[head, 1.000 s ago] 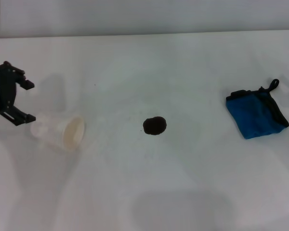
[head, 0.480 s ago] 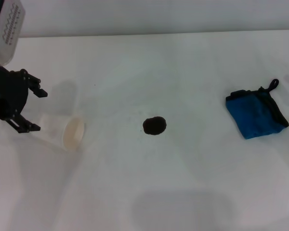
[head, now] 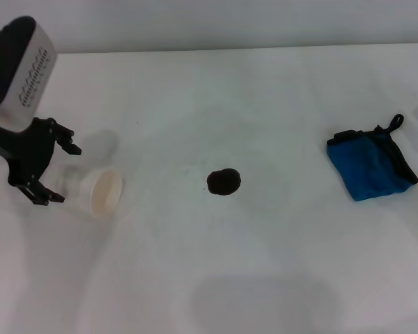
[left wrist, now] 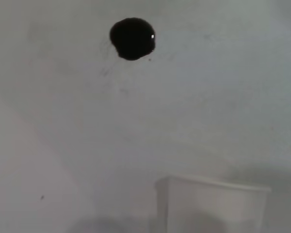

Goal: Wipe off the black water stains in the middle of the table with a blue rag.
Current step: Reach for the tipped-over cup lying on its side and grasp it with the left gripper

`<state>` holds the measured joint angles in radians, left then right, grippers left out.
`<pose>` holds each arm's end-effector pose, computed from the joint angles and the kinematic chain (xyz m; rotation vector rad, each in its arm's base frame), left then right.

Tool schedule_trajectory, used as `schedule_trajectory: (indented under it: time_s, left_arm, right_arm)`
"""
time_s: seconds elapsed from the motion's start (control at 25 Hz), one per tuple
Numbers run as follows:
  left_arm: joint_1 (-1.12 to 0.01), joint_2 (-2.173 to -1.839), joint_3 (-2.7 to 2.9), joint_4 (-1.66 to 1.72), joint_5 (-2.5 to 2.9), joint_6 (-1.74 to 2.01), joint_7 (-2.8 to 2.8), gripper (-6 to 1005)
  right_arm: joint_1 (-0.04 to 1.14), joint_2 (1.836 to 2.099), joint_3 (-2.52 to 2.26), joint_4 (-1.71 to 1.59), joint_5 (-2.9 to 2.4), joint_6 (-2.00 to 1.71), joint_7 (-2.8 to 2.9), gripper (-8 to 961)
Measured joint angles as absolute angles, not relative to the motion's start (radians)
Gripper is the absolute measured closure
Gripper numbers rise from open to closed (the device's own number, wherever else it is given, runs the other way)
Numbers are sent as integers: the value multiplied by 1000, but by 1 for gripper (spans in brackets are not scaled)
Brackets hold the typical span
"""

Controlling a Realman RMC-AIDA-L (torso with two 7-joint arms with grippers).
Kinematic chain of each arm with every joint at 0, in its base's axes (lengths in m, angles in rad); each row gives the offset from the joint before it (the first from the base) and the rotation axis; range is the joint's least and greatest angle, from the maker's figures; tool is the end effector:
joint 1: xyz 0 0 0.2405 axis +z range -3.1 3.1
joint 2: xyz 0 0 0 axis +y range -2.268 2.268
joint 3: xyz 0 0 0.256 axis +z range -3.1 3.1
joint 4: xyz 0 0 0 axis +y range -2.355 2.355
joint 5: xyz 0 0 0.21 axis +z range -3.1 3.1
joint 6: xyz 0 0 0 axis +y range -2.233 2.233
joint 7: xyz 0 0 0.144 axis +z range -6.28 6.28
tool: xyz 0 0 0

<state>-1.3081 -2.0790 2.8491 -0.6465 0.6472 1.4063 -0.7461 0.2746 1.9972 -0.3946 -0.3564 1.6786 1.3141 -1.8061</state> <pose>-0.2120 0.4168 0.0124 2.9844 -0.5987 -0.7444 0.3927 0.2834 0.0769 -1.6339 1.1130 1.0473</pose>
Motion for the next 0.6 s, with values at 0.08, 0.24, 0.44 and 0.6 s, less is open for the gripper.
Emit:
schedule_trajectory:
  time_s: [0.08, 0.24, 0.44, 0.6]
  left_arm:
    - [-1301, -2080, 2849, -621, 647, 1384, -736, 122]
    - [-1296, -2080, 2849, -578, 646, 1362, -725, 122]
    - [-1287, -2080, 2848, -538, 637, 1336, -718, 122]
    - [-1273, -2080, 2847, -512, 632, 1299, -730, 122]
  right_arm:
    - [275, 1997, -390, -357, 1679, 1316, -1805, 462]
    - [278, 1997, -389, -358, 1678, 1322, -1804, 463]
    - [282, 1997, -389, -354, 1678, 1321, -1807, 463]
    - [279, 1997, -389, -353, 1678, 1318, -1806, 463]
